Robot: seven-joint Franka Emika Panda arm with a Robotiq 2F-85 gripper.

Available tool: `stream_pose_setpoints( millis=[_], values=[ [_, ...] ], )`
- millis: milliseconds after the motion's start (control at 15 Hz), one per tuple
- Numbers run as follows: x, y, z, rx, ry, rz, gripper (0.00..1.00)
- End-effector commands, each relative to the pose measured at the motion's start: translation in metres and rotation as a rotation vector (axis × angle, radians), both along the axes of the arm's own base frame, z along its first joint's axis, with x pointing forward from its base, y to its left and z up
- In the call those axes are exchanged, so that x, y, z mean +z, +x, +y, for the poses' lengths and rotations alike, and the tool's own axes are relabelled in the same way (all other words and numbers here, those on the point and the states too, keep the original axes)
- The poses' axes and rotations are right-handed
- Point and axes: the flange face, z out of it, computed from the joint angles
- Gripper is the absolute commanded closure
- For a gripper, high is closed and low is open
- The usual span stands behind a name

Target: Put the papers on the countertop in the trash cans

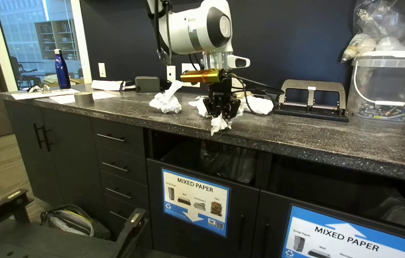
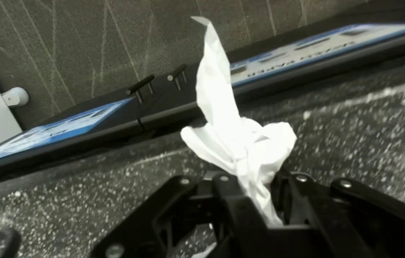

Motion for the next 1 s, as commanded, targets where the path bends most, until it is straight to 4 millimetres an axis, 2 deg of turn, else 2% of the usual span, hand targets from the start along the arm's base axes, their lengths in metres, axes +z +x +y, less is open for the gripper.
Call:
stream_pose_setpoints(
  millis=[0, 133, 400, 667, 933],
  values=[
    [-0.009, -0.056, 0.029, 0.096, 0.069, 0.025, 0.89],
    [-0.017, -0.076, 0.043, 0.147, 0.080, 0.035, 0.89],
    [-0.059, -0.109, 0.064, 0.218, 0.071, 0.029, 0.89],
    [-0.093, -0.123, 0.064, 0.285, 0.033, -0.087, 0.89],
    [-0.116, -0.141, 0.060, 0.335, 0.005, -0.222, 0.89]
  ],
)
